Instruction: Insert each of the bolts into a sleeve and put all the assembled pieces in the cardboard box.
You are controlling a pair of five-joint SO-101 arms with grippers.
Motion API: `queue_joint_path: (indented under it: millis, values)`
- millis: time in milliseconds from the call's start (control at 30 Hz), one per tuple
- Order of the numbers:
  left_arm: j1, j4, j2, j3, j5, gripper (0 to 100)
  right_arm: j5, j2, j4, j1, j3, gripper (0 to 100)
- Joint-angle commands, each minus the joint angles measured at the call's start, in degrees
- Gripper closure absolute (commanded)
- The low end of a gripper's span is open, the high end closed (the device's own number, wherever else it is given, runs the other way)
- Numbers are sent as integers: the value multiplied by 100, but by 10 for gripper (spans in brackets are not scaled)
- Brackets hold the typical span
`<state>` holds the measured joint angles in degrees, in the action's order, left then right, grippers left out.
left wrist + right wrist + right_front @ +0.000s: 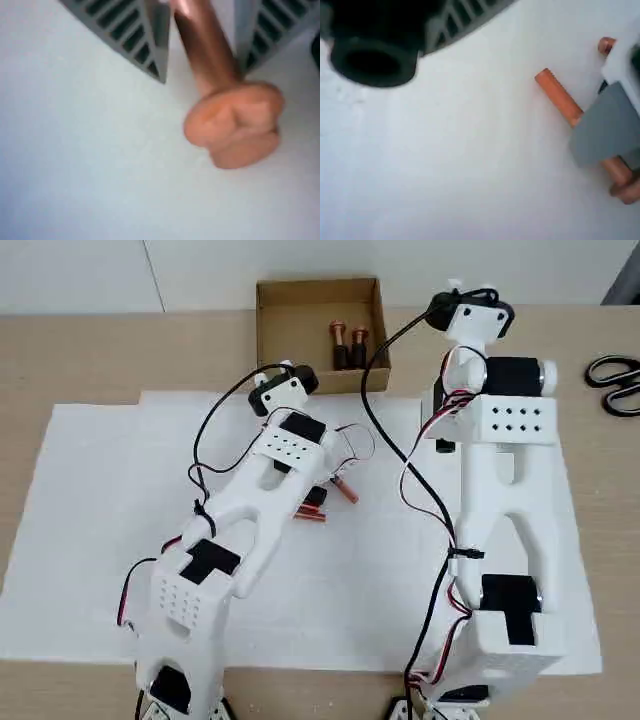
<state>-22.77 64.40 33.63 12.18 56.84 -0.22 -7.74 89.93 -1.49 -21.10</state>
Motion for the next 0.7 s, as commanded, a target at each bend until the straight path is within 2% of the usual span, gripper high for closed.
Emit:
queue_joint_path:
  millis: [0,133,400,667]
  values:
    - [18,-123,-35,145,0,915,53,356,31,31,-26,993]
    - [18,-123,-35,145,0,998,53,356,31,31,-26,993]
    - [-18,-141,-88,215,-9,994,53,356,40,22,-26,993]
    - [-202,589,-79,2009,-26,994,53,356,40,13,-26,993]
